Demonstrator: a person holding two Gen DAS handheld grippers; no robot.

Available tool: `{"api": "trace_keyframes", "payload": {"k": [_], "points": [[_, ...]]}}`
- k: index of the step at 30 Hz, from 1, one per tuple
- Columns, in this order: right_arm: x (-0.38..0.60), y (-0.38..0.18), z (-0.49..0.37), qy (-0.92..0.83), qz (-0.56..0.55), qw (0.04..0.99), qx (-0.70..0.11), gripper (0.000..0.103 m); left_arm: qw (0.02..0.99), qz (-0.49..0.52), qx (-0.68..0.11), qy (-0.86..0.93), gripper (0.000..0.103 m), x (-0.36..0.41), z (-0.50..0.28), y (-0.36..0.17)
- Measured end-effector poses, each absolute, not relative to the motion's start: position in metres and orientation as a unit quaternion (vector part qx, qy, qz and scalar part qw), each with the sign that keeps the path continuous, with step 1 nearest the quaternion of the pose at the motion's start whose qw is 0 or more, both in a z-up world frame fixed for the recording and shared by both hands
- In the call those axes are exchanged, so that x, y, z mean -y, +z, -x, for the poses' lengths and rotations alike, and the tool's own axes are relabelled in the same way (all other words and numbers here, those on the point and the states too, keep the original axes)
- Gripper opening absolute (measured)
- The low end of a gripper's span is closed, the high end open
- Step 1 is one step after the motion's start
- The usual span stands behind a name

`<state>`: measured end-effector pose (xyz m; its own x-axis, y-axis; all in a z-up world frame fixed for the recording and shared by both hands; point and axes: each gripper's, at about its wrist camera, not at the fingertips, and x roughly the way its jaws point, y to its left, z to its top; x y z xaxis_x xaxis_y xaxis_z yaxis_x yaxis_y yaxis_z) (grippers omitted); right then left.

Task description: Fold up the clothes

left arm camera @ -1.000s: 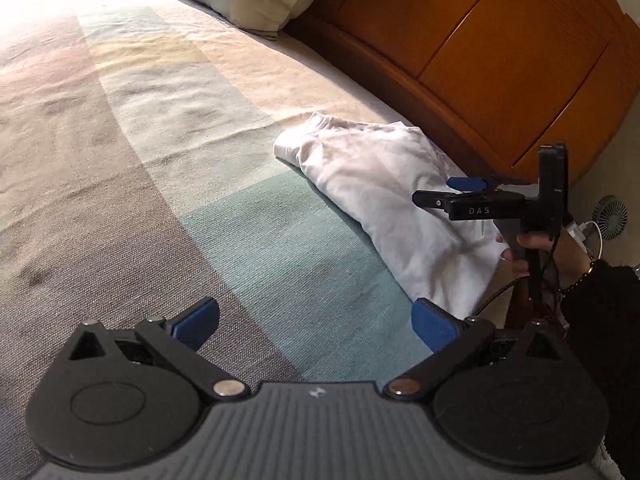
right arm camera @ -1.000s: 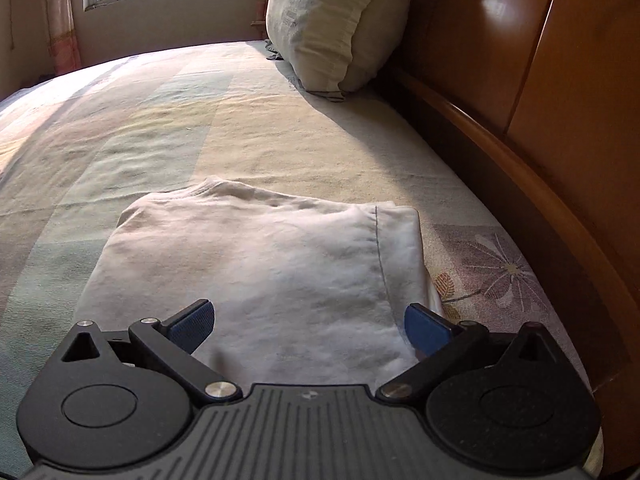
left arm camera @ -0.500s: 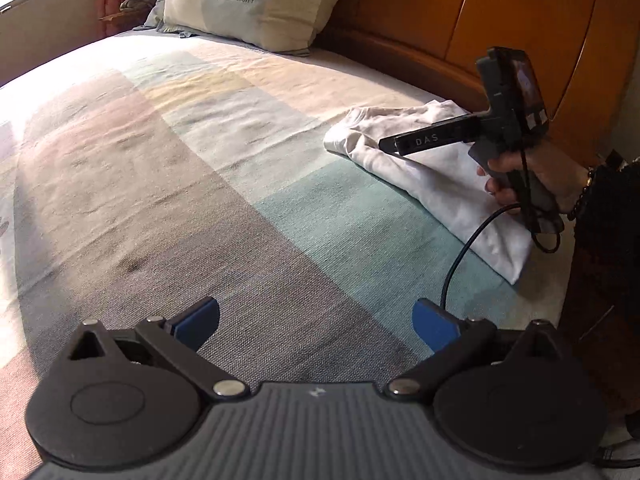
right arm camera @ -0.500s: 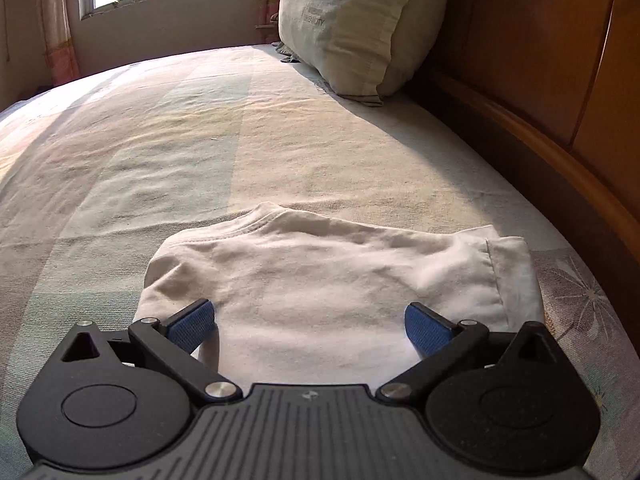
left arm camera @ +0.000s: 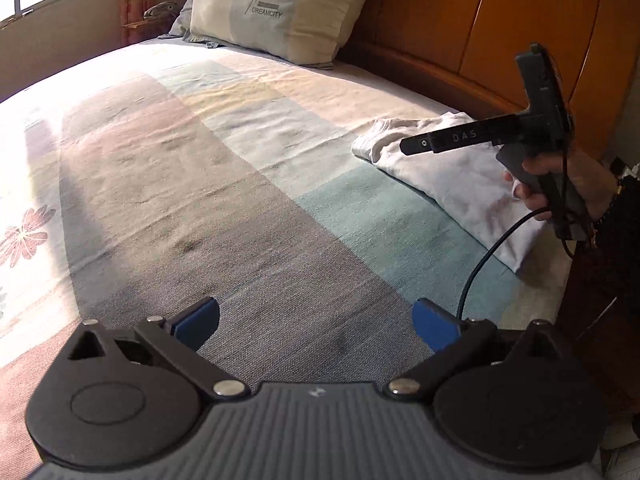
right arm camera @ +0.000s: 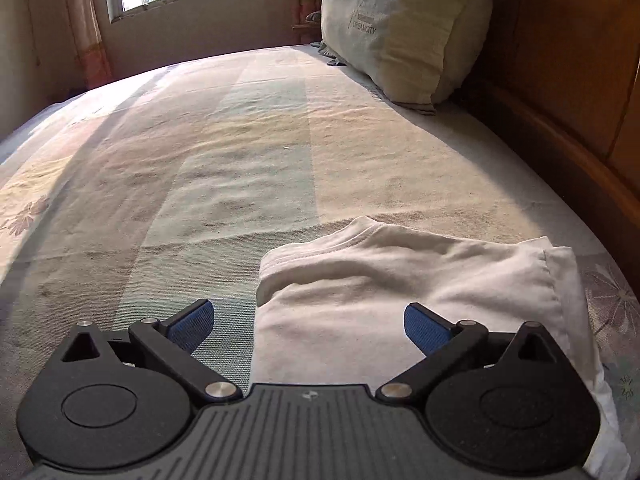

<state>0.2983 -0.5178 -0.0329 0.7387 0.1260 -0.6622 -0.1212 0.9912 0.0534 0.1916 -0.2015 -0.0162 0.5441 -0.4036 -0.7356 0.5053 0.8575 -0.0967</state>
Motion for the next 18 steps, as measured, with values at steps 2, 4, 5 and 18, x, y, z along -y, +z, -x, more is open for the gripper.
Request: {"api": "trace_keyframes", "payload": {"k": [2,4,5,18], "points": [[0.521,-0.03,-0.272,0.036,0.023,0.94,-0.34,0.103,0.877,-0.059,-0.404,-0.252,0.102,0.197,-0.19,-0.016],[0.531,-0.044,-0.256,-0.014,0.045,0.934,-0.355,0.103,0.878,-0.055,-0.405,-0.248,0.102,0.193,-0.186,-0.016],[0.537,-0.052,-0.248,-0.036,0.049,0.93,-0.363,0.103,0.878,-0.053,-0.404,-0.25,0.102,0.192,-0.184,-0.015],[0.622,-0.074,-0.172,-0.09,-0.055,0.934,-0.342,0.103,0.873,-0.077,-0.396,-0.272,0.102,0.202,-0.173,-0.015]]}}
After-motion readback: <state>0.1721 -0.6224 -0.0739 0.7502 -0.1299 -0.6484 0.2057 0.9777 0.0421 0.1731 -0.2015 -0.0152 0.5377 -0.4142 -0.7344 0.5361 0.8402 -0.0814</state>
